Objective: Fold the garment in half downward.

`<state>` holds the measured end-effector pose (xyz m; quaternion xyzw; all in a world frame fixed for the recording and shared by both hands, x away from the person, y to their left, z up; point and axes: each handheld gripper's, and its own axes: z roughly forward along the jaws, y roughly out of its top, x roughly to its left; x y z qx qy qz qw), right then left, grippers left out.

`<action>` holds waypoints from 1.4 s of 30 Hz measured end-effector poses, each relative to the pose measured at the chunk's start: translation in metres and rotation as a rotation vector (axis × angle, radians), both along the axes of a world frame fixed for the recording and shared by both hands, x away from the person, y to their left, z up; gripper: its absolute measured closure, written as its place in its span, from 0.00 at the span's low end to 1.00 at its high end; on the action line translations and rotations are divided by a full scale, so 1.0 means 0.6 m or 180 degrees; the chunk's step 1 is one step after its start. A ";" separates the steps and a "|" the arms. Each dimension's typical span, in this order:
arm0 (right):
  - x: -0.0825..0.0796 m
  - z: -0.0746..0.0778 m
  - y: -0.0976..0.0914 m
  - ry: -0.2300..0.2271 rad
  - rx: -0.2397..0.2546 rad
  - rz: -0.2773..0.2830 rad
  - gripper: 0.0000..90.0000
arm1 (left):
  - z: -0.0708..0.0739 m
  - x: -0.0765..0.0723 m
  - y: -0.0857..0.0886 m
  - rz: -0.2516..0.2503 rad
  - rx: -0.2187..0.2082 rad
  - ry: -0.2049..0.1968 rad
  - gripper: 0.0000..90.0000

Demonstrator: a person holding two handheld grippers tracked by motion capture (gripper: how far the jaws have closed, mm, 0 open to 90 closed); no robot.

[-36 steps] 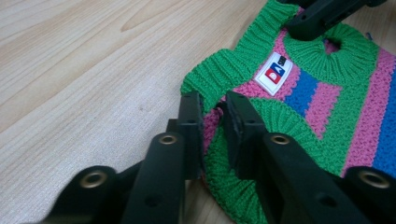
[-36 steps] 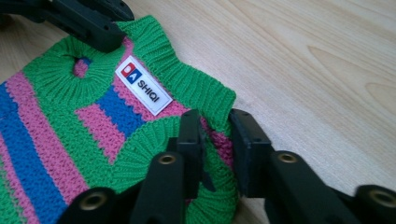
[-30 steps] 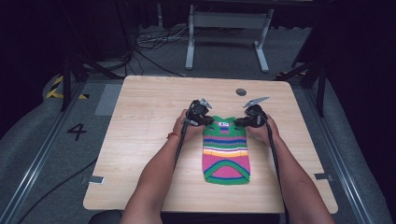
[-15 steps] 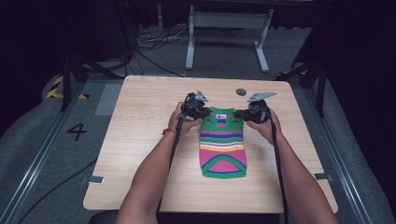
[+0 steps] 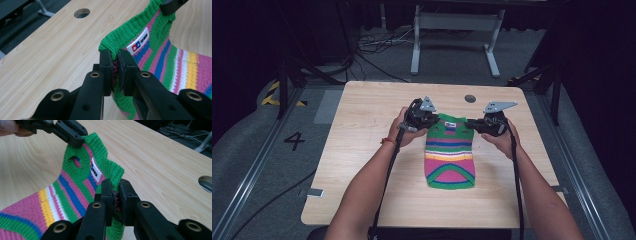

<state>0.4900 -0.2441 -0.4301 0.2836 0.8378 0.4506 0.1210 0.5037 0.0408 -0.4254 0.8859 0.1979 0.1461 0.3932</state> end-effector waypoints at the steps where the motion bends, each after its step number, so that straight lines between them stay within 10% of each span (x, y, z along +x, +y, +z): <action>1: -0.005 0.000 -0.001 -0.0004 0.0018 0.0025 0.93 | -0.001 -0.003 0.001 -0.0035 0.0007 0.0006 0.92; 29: -0.134 -0.023 -0.009 -0.0031 -0.0257 0.0641 0.90 | -0.033 -0.139 0.015 -0.0655 0.0114 0.0058 0.91; 42: -0.183 -0.059 -0.013 0.0138 -0.0486 0.0773 0.88 | -0.067 -0.192 0.002 -0.0885 0.0440 0.0257 0.91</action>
